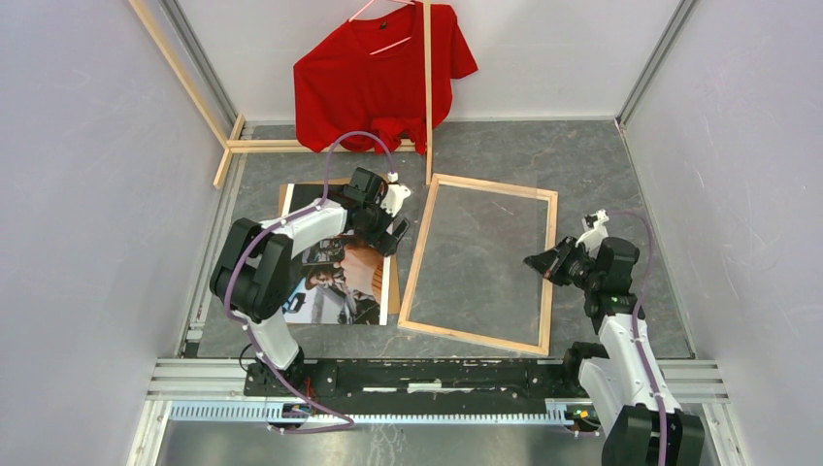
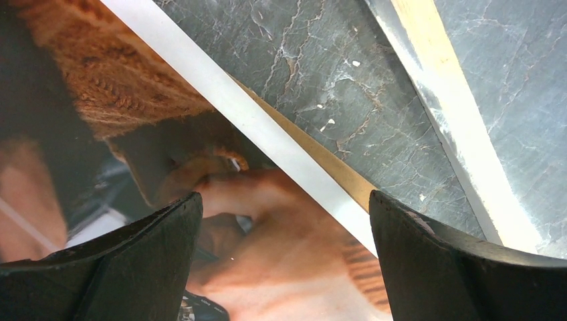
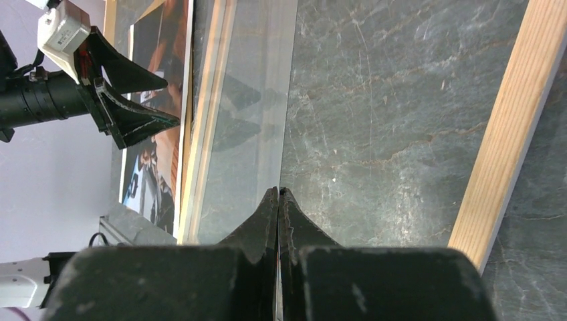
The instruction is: Put the photo into the frame
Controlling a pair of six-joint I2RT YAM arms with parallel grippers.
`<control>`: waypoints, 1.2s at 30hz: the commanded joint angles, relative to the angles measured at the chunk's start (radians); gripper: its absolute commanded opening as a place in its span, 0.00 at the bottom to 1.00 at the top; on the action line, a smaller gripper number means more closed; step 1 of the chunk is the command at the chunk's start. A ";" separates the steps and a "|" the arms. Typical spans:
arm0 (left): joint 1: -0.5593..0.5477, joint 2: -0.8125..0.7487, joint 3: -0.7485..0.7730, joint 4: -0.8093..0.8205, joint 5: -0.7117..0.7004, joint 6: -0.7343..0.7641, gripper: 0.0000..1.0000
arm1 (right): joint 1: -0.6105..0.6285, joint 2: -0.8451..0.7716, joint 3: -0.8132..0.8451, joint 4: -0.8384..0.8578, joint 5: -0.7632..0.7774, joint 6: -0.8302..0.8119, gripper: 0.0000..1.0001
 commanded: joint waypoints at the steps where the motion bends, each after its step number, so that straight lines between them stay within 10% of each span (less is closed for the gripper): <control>1: -0.005 0.006 0.011 0.028 0.000 0.021 1.00 | -0.005 -0.050 0.079 0.008 0.052 -0.056 0.00; 36: -0.011 0.002 0.013 0.031 -0.001 0.024 1.00 | -0.055 -0.039 0.029 -0.011 0.046 -0.043 0.00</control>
